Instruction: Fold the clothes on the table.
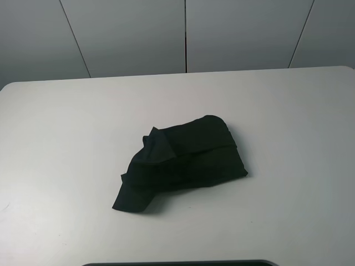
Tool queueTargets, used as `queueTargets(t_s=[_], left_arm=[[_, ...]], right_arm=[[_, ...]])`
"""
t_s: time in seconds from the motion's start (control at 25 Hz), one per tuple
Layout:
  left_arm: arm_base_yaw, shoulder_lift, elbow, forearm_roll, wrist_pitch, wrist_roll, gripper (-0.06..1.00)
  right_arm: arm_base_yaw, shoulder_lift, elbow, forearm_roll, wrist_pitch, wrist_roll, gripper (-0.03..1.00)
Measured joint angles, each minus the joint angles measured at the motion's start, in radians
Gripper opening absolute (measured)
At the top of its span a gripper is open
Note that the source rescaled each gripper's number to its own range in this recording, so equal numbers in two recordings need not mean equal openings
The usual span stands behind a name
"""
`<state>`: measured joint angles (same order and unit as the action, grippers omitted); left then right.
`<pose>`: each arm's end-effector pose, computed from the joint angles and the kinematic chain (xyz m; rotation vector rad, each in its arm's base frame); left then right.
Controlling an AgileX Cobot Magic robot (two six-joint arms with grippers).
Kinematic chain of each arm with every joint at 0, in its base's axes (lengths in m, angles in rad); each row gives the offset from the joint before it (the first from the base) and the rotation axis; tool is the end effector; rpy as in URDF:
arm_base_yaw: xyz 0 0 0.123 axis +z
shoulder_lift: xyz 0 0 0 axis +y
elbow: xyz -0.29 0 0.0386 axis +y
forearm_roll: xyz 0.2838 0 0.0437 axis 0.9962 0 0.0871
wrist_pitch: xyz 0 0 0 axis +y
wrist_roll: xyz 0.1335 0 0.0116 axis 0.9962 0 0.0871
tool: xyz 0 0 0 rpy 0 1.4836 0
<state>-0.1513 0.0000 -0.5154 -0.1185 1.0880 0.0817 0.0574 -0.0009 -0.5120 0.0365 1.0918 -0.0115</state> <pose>0.0507 -0.0219 0.2776 0.2474 2.0406 -0.1852 0.0535 0.0074 0.2754 -0.0737 2.0614 0.0721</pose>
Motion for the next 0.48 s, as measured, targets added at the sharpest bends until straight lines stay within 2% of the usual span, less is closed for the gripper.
queueTargets(t_s=[0.48], left_arm=[[0.000,0.000,0.000,0.000,0.000,0.000,0.99]], right_arm=[[0.000,0.000,0.000,0.000,0.000,-0.009,1.00]])
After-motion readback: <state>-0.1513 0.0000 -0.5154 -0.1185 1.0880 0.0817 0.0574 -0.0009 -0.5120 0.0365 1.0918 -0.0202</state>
